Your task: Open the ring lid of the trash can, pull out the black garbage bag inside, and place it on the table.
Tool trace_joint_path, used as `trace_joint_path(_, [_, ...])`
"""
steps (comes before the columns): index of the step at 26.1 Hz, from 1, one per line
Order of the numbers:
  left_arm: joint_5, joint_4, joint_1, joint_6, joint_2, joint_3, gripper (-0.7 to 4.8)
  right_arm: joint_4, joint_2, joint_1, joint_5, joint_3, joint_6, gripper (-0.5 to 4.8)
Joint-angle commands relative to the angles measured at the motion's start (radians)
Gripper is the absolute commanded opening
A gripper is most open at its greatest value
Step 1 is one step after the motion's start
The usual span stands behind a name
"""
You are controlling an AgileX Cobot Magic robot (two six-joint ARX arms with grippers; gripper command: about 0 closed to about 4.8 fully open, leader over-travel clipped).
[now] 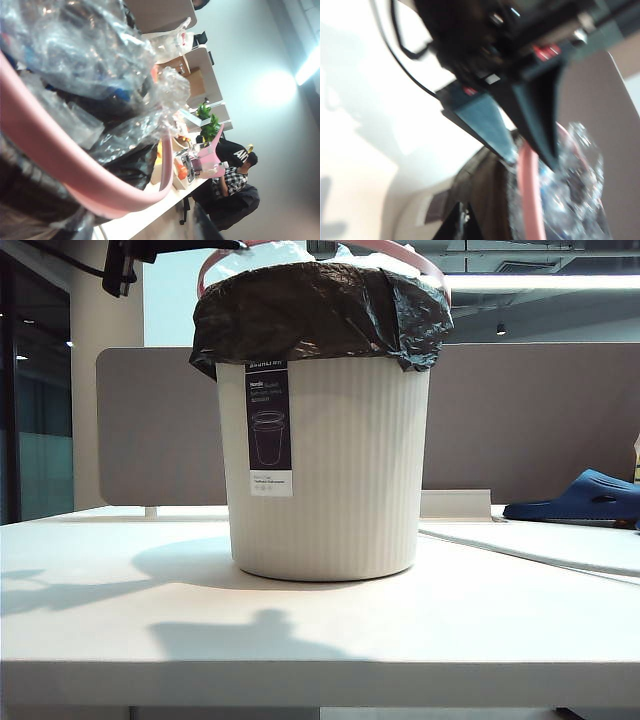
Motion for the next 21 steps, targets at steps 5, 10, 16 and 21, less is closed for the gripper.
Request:
trace_joint_path(5, [-0.003, 0.088, -0.001, -0.005, -0.005, 0.004, 2.51, 0.001, 0.009, 0.002, -0.023, 0.003, -0.113, -0.01])
trace_joint_path(10, [-0.003, 0.119, -0.001, -0.022, -0.004, 0.004, 2.52, 0.02, 0.041, 0.002, -0.023, 0.003, -0.148, -0.01])
trace_joint_path(16, [-0.003, 0.153, -0.001, -0.024, -0.004, 0.004, 2.51, 0.076, 0.094, 0.002, -0.019, 0.003, -0.191, -0.01])
trace_joint_path(21, [-0.003, 0.166, -0.001, -0.025, -0.004, 0.004, 2.51, 0.107, 0.119, 0.001, -0.018, 0.003, -0.224, -0.01])
